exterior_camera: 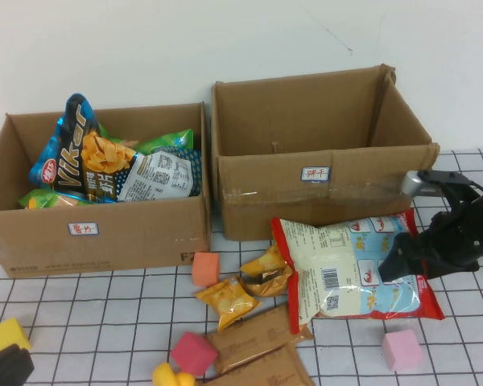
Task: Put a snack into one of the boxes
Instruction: Pick up the potato chip, then place the potato chip in the potato chip box
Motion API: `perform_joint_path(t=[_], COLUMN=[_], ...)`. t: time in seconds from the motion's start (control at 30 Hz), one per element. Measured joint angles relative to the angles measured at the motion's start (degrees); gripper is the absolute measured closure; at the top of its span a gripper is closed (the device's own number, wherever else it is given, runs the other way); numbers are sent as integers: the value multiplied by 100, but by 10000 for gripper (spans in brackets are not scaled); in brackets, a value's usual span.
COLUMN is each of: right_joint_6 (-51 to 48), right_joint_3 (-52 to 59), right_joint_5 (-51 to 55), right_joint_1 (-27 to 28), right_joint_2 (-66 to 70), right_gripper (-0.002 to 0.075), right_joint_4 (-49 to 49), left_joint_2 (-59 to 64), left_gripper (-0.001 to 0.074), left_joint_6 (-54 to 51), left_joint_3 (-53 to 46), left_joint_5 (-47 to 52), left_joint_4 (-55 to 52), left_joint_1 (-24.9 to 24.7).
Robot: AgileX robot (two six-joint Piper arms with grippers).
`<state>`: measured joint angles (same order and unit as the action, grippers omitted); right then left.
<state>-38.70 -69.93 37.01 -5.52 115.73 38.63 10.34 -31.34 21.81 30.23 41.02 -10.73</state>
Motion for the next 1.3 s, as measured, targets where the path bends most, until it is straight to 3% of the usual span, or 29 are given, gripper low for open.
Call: perform_joint_path(t=[0.23,0.33,0.5,0.6,0.8,1.07,1.3], right_joint_6=[-598,-858,-1018,-1142,-1737,-2330,-2698], right_joint_3=[-8,-8,-22,-28,-28,-28,-28], right_joint_5=[167,270,550,752,1507,2546,2757], right_joint_1=[32,32,32,32,32,32,32], right_joint_2=[48,77,82,82,-223,-1588,-2735], right_gripper=[105,230,581,659,690,695,695], right_joint_4=[419,680,1039,1200,1665,2129,2365], left_joint_2=[0,0,0,0,0,0,0], left_gripper=[737,737,737,737,737,737,737], left_joint_6=[0,0,0,0,0,0,-115], left_joint_3=[0,0,0,0,0,0,0], left_joint_5=[-60,-60,-60,-49,208,340,319], left_joint_4=[49,48,48,48,50,50,50], left_joint_1=[0,0,0,0,0,0,0])
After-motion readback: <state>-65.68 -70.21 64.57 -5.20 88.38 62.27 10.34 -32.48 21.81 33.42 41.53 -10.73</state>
